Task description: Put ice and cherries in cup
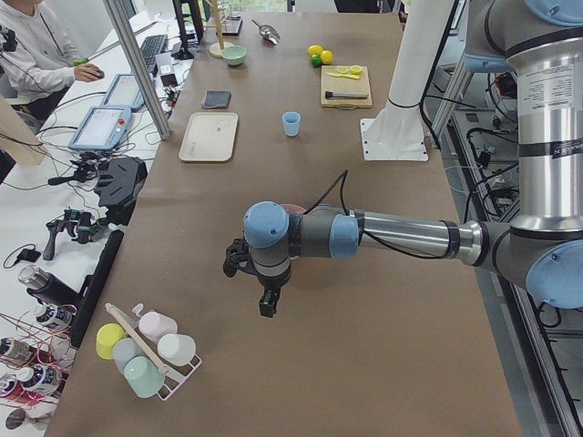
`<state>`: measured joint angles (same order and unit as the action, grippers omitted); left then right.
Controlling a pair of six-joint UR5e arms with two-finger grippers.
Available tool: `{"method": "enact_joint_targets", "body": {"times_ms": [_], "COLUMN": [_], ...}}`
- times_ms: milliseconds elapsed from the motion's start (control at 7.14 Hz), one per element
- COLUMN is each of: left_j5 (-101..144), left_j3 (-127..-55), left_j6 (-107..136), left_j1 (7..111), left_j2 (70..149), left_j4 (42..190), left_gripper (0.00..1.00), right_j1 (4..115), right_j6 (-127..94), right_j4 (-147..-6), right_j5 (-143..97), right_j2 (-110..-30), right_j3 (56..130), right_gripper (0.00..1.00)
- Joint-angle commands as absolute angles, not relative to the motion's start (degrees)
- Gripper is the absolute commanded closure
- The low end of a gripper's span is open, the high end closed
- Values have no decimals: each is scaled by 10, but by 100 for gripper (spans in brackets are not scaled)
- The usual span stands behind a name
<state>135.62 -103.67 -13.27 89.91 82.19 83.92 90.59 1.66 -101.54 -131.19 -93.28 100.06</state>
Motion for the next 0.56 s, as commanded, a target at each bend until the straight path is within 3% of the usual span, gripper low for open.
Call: {"method": "enact_joint_targets", "body": {"times_ms": [0, 420], "left_j5": [1356, 1354], "left_j3": [-1036, -1028], "left_j6": [-133, -133], "left_j1": [898, 897], "left_j2": [823, 817], "left_j4": [840, 837], "left_gripper": [2, 2], "right_j1": [905, 905], "right_j6": [16, 17], "right_j4": [-1002, -999], "right_j5": [-1315, -1315], "right_j2": [-933, -932], "right_j3": [1008, 1009], "right_gripper": [0, 0]}}
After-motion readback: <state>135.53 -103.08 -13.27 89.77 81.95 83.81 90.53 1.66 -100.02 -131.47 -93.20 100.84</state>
